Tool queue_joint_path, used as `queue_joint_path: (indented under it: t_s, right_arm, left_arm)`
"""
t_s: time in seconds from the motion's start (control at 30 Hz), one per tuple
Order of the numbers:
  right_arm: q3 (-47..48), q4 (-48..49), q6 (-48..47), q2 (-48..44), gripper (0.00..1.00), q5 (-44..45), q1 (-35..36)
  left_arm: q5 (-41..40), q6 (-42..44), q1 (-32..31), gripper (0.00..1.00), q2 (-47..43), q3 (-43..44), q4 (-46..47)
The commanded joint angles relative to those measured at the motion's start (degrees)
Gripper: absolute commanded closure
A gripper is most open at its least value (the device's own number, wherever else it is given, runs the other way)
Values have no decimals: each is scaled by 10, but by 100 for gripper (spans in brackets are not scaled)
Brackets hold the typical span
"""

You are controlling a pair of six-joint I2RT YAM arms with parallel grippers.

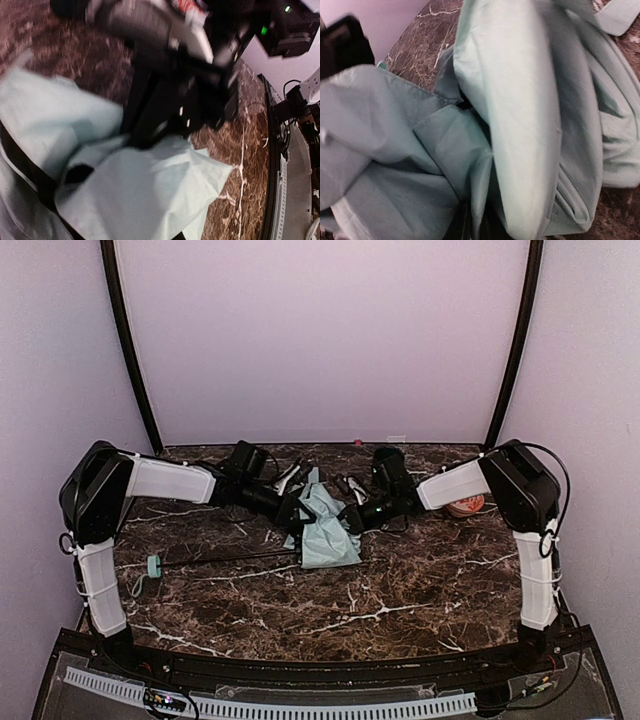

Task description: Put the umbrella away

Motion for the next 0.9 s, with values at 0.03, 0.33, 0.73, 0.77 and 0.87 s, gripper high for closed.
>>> queue_joint_path:
  t_s: [0.03,0.33,0.73,0.77,0.87]
  right_arm:
    - [-18,-82,-20,-11,89,-4,22]
    - [10,-137,-38,-83,80,49,13]
    - [-4,-176,-30,-195,56,115,-13]
    - [-8,-178,-32,-208,56,125,-16]
    - [-17,-190,-45,-236,54,169,-17]
  left_arm:
    - [85,-21,7,100,-36,-2,178]
    - [-44,45,6,60,-112,-65,103]
    - [-114,123,7,35,-146,-49,7]
    - [-127,130,8,33,-150,-50,0]
    - [-182,152,12,26,-162,-61,-15]
